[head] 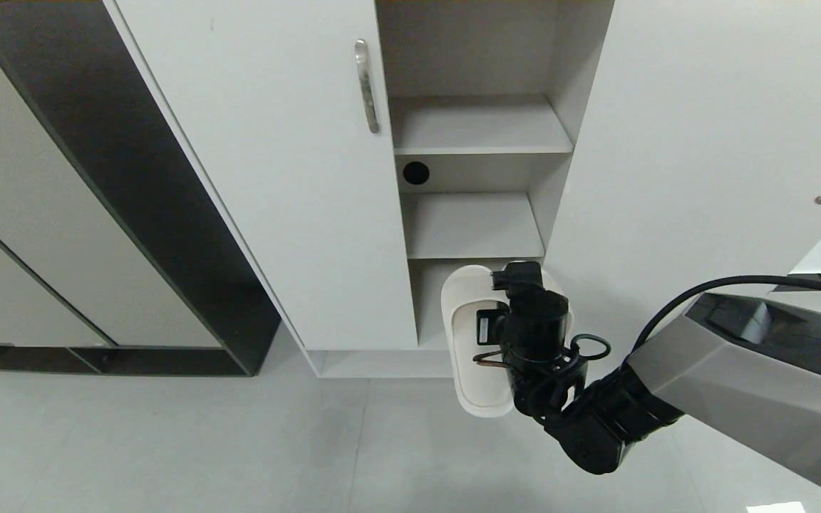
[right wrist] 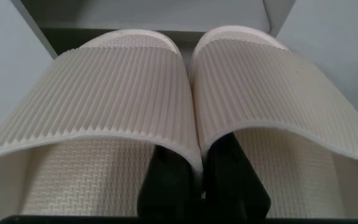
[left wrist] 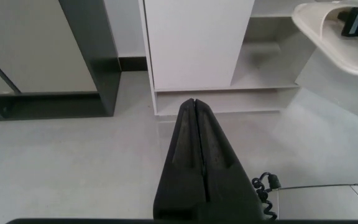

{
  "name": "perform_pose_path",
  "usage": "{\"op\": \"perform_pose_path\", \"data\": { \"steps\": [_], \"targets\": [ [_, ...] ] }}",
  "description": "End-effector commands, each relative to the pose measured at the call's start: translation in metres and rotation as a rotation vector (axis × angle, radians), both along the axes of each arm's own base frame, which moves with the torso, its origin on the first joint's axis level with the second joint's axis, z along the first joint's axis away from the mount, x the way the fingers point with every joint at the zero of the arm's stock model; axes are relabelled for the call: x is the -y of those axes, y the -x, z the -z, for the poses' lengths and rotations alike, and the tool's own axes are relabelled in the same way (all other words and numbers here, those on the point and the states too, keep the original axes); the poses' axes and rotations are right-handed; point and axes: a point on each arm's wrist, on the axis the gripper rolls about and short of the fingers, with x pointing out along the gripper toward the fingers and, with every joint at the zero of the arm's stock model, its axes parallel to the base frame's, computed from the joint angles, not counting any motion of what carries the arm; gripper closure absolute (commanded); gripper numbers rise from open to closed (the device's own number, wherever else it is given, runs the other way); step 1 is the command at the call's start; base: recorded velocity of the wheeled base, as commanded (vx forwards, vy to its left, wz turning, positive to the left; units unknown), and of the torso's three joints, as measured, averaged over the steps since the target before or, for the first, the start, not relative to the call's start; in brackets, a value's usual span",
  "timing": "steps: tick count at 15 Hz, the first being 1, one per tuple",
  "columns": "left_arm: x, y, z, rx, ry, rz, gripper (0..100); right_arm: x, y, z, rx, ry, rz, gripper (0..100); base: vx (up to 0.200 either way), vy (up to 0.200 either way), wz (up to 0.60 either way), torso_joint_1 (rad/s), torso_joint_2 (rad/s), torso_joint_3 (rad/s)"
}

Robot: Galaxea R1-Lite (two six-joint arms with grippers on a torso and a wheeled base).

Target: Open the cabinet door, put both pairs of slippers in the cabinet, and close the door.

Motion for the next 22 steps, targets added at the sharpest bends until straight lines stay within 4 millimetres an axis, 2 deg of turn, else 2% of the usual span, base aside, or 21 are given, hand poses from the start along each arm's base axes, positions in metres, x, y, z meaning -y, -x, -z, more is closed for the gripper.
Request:
{"op": "perform_pose_path", "data": {
  "steps": [1, 8, 13, 18, 22],
  "targets": [
    [0.0, 0.0, 0.0, -0.001, -0.001, -0.001, 100, -0.001, -0.002, 0.004, -0.005, 0.006, 0.002, 100, 0.0, 0.0, 0.0, 0.0, 0.0, 0.0],
    [0.0, 0.0, 0.0, -0.003, 0.0, -0.001, 100, 0.009, -0.009, 0.001, 0.013, 0.025, 0.053, 100, 0.0, 0.029, 0.0, 0.0, 0.0, -0.005],
    [0.0, 0.0, 0.0, -0.003, -0.004, -0.001, 100, 0.009, -0.009, -0.001, 0.028, 0.016, 0.058, 100, 0.0, 0.0, 0.0, 0.0, 0.0, 0.0],
    [0.0, 0.0, 0.0, -0.003, -0.003, -0.001, 100, 0.011, -0.01, -0.002, 0.031, 0.013, 0.062, 100, 0.0, 0.2, 0.0, 0.0, 0.0, 0.002],
    [0.0, 0.0, 0.0, -0.001, -0.003, -0.001, 100, 0.024, -0.012, -0.007, 0.04, 0.008, 0.044, 100, 0.0, 0.0, 0.0, 0.0, 0.0, 0.0]
  ]
}}
